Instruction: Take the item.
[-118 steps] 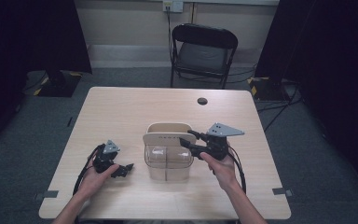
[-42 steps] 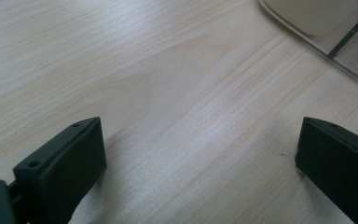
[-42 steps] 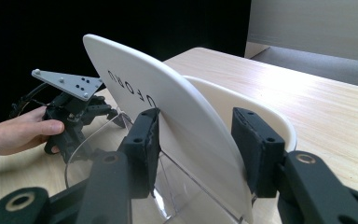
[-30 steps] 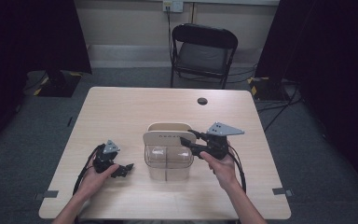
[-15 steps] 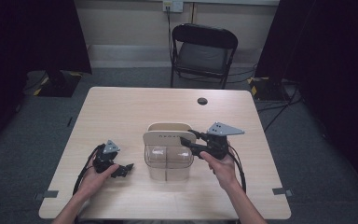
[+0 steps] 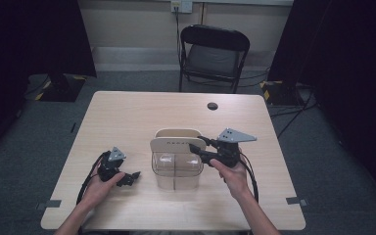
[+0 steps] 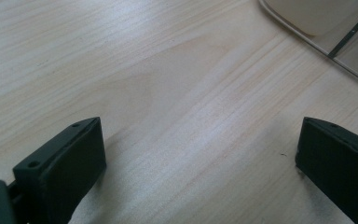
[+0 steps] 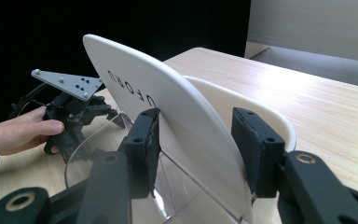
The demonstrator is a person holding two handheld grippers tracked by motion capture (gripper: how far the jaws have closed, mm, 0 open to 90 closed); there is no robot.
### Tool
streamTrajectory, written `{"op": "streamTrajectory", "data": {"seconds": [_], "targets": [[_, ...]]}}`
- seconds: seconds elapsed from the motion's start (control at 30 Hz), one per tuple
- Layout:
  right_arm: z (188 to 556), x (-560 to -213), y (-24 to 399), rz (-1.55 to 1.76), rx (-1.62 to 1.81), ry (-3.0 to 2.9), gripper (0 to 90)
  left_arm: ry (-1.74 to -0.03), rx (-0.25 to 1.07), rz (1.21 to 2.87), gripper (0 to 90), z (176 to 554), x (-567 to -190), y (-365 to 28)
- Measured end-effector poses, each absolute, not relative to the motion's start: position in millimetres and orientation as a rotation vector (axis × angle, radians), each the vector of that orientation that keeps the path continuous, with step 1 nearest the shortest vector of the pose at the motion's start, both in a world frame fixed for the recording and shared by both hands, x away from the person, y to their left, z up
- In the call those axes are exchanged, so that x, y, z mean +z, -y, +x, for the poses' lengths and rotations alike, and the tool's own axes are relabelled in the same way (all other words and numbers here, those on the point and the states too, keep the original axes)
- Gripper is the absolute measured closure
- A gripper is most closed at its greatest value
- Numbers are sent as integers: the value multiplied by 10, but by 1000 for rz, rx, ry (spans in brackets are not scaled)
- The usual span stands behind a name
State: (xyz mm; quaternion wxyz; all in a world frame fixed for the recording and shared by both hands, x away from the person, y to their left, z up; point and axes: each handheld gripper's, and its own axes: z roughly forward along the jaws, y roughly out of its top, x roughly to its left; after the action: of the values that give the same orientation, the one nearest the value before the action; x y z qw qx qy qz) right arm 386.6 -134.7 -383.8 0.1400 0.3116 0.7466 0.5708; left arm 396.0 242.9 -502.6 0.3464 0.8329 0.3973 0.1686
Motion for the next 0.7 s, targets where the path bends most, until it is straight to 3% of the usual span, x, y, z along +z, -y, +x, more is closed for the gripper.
{"op": "streamTrajectory", "data": {"seconds": [0.7], "targets": [[3875, -3838, 1349, 896, 1652, -2158, 533, -1035, 438, 2150, 9, 3952, -5029, -2426]]}}
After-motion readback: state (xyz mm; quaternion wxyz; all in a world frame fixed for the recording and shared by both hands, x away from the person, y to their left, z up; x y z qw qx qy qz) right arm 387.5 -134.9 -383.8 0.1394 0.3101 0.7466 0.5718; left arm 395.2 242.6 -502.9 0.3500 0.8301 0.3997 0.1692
